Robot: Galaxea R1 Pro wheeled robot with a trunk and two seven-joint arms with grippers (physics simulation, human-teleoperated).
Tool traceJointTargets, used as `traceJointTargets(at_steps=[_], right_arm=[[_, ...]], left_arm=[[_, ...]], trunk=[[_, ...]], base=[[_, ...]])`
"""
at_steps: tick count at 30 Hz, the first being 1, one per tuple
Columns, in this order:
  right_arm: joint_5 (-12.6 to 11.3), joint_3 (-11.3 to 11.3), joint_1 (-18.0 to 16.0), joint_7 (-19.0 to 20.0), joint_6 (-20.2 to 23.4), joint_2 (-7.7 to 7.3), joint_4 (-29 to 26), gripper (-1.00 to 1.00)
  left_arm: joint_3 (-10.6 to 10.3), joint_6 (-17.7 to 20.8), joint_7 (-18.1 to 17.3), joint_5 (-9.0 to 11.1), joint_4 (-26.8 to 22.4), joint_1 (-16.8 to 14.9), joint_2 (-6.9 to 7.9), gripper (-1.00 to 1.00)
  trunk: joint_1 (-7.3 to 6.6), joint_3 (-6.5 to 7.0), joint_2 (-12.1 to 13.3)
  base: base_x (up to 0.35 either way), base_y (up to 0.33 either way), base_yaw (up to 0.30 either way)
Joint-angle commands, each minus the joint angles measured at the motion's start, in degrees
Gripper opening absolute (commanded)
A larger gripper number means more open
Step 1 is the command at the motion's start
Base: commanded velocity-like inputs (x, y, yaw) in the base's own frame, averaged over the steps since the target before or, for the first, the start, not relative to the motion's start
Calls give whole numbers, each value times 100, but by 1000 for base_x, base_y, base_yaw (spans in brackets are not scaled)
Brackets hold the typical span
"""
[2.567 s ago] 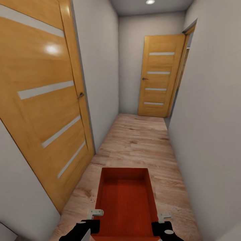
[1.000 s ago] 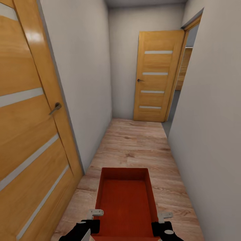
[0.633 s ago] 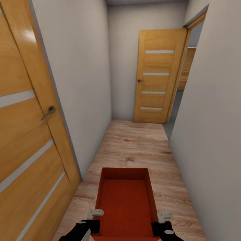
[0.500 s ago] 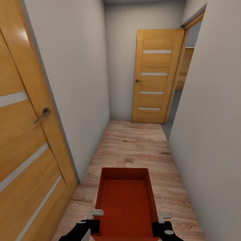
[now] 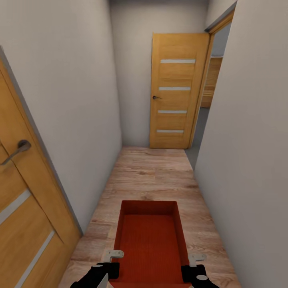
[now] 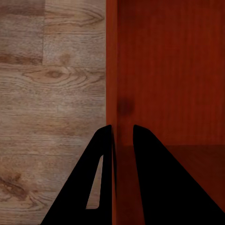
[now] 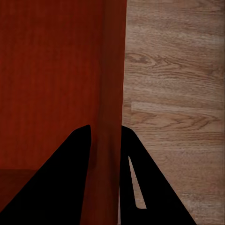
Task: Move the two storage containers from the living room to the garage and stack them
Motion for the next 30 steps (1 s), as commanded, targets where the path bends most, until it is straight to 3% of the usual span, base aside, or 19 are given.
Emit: traceJointTargets(at_steps=[1, 30], right_arm=[[-132, 6, -4, -91, 96, -2, 28, -100], [-132, 6, -4, -91, 95, -3, 28, -100]], left_arm=[[-14, 37, 56, -66, -37, -3, -2, -100], [-14, 33, 56, -66, -37, -3, -2, -100]], trunk=[[3, -5, -3], [3, -5, -3]], base=[[320, 0, -12], [320, 0, 0]])
